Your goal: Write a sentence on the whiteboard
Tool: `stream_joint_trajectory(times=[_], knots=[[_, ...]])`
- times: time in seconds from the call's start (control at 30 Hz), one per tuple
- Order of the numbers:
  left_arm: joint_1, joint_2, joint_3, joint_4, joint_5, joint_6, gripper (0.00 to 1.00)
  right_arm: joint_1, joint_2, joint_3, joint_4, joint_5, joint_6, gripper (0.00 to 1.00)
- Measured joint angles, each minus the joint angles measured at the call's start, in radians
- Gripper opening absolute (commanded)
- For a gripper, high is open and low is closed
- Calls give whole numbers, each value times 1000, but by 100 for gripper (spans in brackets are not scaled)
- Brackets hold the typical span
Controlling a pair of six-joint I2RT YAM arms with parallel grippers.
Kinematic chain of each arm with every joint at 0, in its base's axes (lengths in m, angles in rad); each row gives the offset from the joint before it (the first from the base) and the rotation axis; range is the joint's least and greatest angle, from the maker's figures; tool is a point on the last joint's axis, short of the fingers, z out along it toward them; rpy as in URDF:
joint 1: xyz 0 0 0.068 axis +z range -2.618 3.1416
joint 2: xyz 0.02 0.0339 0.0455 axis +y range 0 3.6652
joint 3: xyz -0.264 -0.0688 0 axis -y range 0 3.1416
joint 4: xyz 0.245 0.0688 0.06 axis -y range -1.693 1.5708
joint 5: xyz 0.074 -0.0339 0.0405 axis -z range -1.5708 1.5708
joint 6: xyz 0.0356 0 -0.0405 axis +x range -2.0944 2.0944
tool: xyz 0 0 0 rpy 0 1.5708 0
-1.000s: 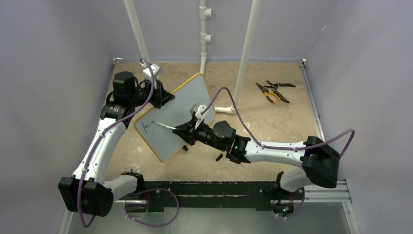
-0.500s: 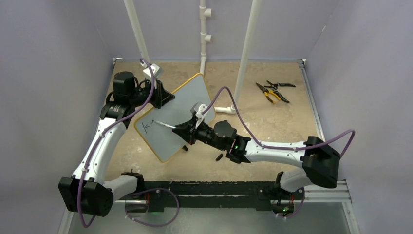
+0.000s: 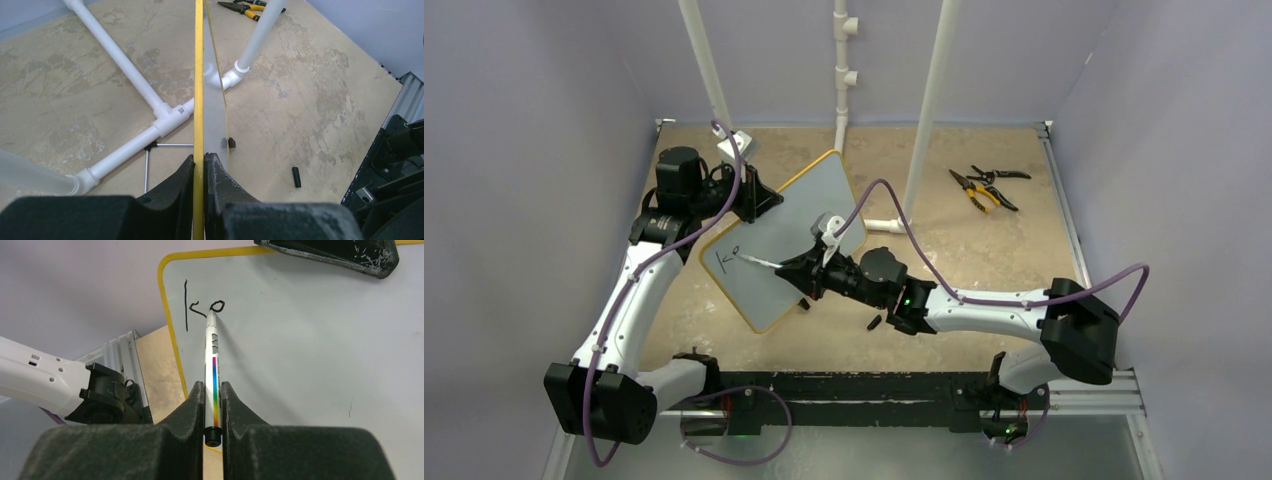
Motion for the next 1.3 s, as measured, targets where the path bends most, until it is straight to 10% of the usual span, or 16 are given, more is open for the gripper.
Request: stream_joint_trajectory(times=[1.3], knots=[[5,2,0,0,13,3,0,0,-79,-62,7,64,18,0]])
